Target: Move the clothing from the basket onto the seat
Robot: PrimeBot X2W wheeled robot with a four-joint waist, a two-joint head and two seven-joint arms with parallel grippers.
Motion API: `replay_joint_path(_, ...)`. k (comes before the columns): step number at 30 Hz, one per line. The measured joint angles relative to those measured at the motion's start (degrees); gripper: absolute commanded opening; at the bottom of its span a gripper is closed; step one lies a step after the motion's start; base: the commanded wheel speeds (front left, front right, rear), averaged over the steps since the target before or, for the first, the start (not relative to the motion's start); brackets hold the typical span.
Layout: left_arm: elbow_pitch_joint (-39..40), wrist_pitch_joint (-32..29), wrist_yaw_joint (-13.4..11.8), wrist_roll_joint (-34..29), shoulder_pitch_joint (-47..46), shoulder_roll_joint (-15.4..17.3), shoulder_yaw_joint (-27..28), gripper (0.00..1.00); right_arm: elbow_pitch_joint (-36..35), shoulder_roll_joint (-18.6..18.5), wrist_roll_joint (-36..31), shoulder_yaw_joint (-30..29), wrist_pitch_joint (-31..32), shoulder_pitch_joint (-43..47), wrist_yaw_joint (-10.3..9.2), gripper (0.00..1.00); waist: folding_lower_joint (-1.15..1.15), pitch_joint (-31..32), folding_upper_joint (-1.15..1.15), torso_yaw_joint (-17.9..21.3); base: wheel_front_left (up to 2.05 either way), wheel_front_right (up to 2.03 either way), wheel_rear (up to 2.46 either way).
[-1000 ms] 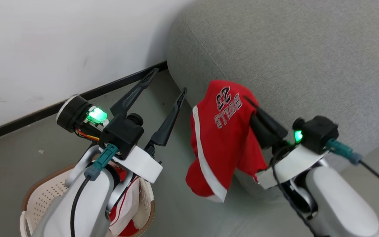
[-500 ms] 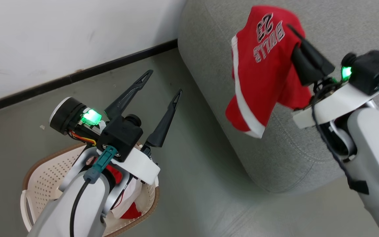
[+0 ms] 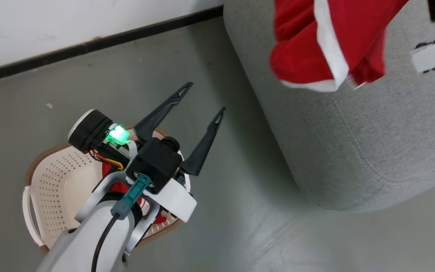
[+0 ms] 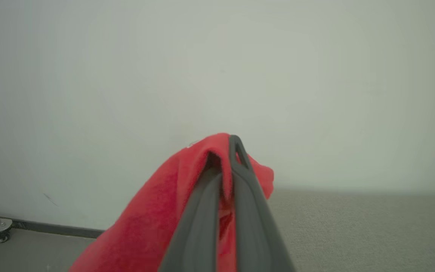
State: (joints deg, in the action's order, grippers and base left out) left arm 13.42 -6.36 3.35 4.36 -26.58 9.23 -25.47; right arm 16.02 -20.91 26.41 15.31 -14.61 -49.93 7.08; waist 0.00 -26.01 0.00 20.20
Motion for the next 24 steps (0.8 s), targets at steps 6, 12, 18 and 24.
replay_joint_path(6,1.68,-1.24,0.43,-0.58,-1.61,-0.12,-1.19,1.00,3.81,-4.17,-0.58,0.76,1.08,-6.24,0.01,0.00,0.00,-3.36,0.00,-1.20,0.00,0.00,0.00)
replay_joint_path(12,2.92,-2.60,0.85,-0.42,-2.37,-0.52,-1.32,1.00,7.17,-9.00,-2.08,1.44,2.75,-12.94,0.01,0.00,0.00,-6.68,0.00,-2.35,0.00,0.00,0.00)
replay_joint_path(18,3.88,-3.72,0.87,0.10,-2.58,-0.62,-1.23,1.00,9.28,-12.35,-4.35,1.34,4.31,-20.74,0.01,0.00,0.00,-9.93,0.00,-3.40,0.00,0.00,0.00)
replay_joint_path(24,5.01,-4.25,0.97,0.08,-4.61,-0.52,-1.13,1.00,13.10,-13.23,-3.71,-0.37,5.80,-26.49,0.02,0.00,0.00,-13.13,0.00,-4.36,0.00,0.00,0.00)
